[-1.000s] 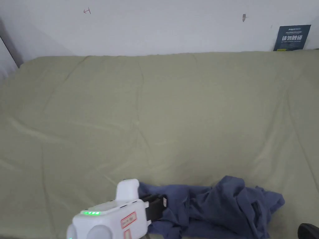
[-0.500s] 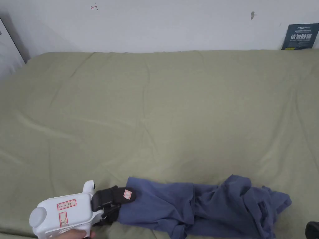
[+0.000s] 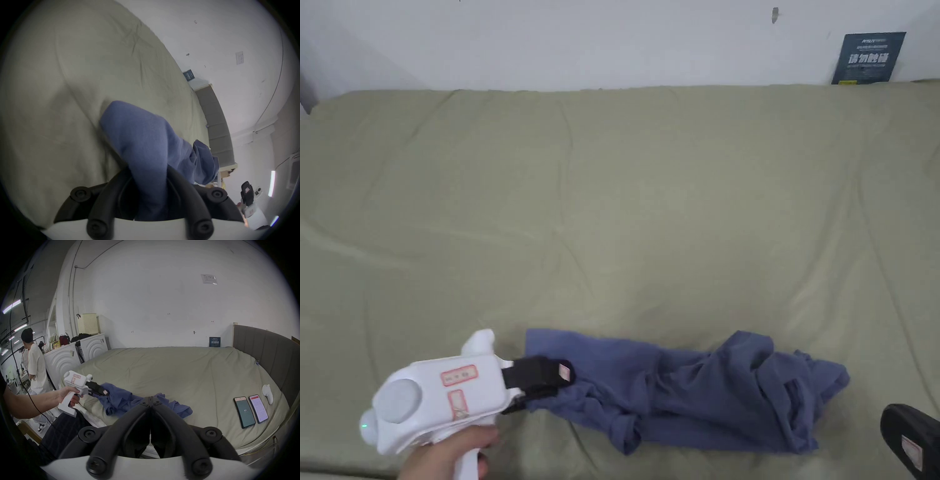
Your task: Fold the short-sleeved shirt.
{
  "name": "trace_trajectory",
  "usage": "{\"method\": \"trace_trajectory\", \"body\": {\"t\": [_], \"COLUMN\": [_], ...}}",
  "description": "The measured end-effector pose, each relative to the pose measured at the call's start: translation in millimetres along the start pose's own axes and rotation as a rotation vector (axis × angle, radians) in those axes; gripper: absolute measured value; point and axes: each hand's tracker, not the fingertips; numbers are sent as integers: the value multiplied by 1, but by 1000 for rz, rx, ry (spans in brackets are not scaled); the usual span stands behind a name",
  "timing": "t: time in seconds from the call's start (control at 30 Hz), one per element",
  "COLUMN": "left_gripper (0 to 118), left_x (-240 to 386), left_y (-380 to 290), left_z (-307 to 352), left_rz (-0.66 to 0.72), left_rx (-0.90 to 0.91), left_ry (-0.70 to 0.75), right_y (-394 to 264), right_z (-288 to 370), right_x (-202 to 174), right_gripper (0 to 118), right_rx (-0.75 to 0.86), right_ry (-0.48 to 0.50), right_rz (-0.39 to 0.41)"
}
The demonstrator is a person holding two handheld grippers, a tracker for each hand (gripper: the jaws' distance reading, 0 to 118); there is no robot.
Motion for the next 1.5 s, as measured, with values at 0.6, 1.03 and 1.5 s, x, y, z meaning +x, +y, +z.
{"method": "trace_trajectory", "body": {"t": [0.6, 1.03, 1.5], "left_gripper": [14, 118, 8], "left_x": [154, 129, 122], "left_y": [-80, -24, -86], "left_z": [-83, 27, -92], "left_rz": [-663, -385, -310], "left_rx": [78, 316, 1], "left_ry": [348, 84, -49], "right_y": [3, 1, 23], "right_z": [3, -3, -107], "right_x": [-9, -15, -39], "right_gripper": [0, 0, 0], "right_rx": [4, -27, -111], "right_ry": [-27, 12, 103], "right_rz": [33, 39, -147]}}
